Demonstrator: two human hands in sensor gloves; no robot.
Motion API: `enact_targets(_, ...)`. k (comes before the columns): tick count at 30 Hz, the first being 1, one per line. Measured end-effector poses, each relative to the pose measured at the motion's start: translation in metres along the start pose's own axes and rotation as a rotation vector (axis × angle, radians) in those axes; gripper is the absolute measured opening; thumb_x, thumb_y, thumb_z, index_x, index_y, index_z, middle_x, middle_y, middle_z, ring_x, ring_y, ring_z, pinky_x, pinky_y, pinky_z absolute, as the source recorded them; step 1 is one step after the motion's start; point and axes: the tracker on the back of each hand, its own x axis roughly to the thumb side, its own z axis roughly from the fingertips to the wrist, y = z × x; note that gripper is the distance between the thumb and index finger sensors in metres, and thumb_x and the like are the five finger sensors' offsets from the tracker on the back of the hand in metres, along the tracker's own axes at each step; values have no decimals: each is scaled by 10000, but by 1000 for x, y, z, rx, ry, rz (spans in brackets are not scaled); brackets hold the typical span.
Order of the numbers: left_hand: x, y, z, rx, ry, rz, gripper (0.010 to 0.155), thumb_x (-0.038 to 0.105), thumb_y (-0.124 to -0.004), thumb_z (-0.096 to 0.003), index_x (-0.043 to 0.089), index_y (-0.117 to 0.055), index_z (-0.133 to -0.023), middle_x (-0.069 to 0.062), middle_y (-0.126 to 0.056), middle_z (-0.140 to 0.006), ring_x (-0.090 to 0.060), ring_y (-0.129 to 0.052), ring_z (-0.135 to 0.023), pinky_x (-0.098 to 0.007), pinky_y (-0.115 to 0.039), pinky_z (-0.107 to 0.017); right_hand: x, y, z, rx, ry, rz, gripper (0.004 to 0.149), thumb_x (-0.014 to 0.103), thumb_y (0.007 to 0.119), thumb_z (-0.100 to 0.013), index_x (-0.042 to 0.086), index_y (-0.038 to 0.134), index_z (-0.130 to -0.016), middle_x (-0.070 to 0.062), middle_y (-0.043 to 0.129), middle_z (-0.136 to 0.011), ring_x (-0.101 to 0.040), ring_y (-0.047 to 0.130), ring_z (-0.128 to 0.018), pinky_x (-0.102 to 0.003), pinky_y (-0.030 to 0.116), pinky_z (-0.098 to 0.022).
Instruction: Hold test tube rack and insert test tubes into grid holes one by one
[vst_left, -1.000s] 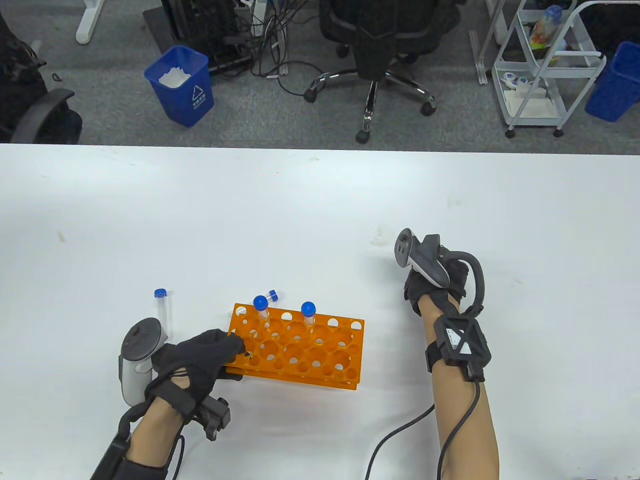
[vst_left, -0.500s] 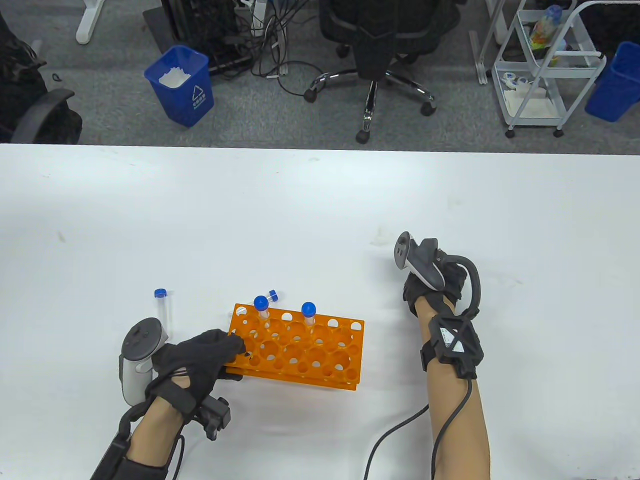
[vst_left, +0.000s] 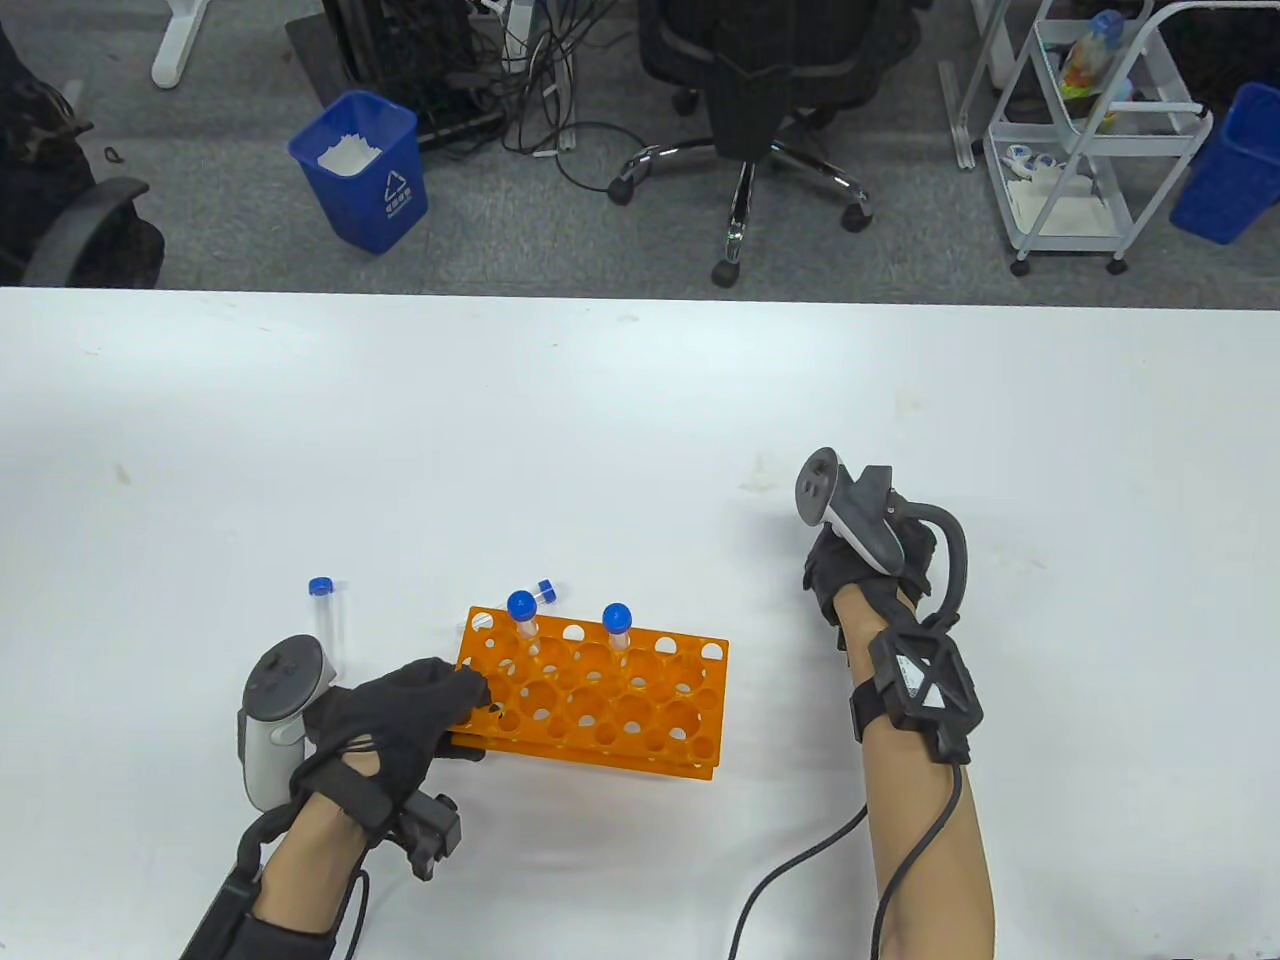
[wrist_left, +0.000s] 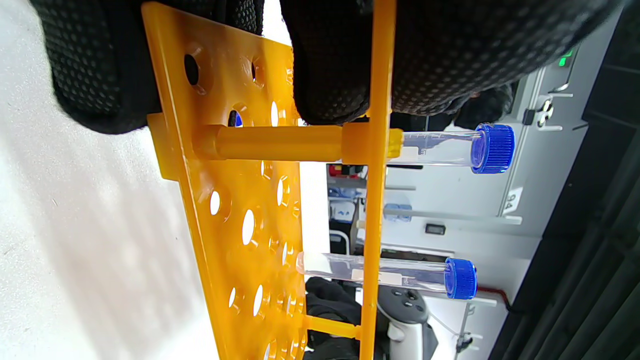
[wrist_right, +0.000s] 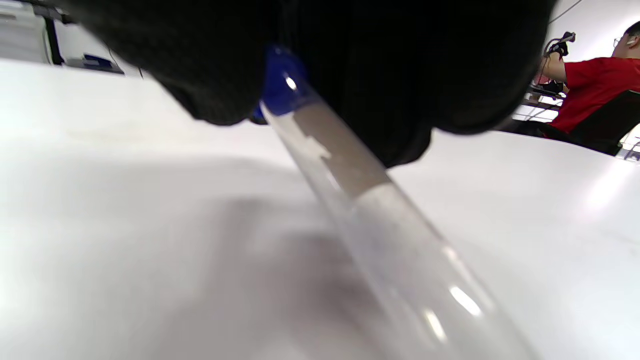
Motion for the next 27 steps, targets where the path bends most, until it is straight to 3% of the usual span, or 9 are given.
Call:
enact_targets(6, 0, 1, 1, 4, -1, 5, 391, 471, -842, -396, 163, -879, -633, -317, -633, -900, -447, -990, -621, -499, -918, -418, 0, -46, 24, -114, -77, -110, 513, 284, 828, -400, 220, 791, -908, -199, 847, -867, -408, 966, -632, -578, 840, -468)
enact_targets(17, 0, 2, 1, 9, -3, 11, 392, 471, -842, -396, 162, -880, -633, -317, -632, -899, -447, -989, -622, -500, -918, -419, 5, -131, 103, -409, -305, -238, 540, 249, 855, -382, 163, 779, -910, -197, 867, -875, -411, 994, -649, -572, 865, -466)
enact_targets(27, 0, 3, 2, 24, -7, 18, 389, 471, -842, -397, 163, -881, -631, -316, -633, -900, -447, -991, -620, -499, -918, -419, 22, -168, 175, -544, -544, -317, 557, 299, 908, -353, 146, 811, -879, -174, 954, -801, -372, 1054, -552, -537, 907, -410)
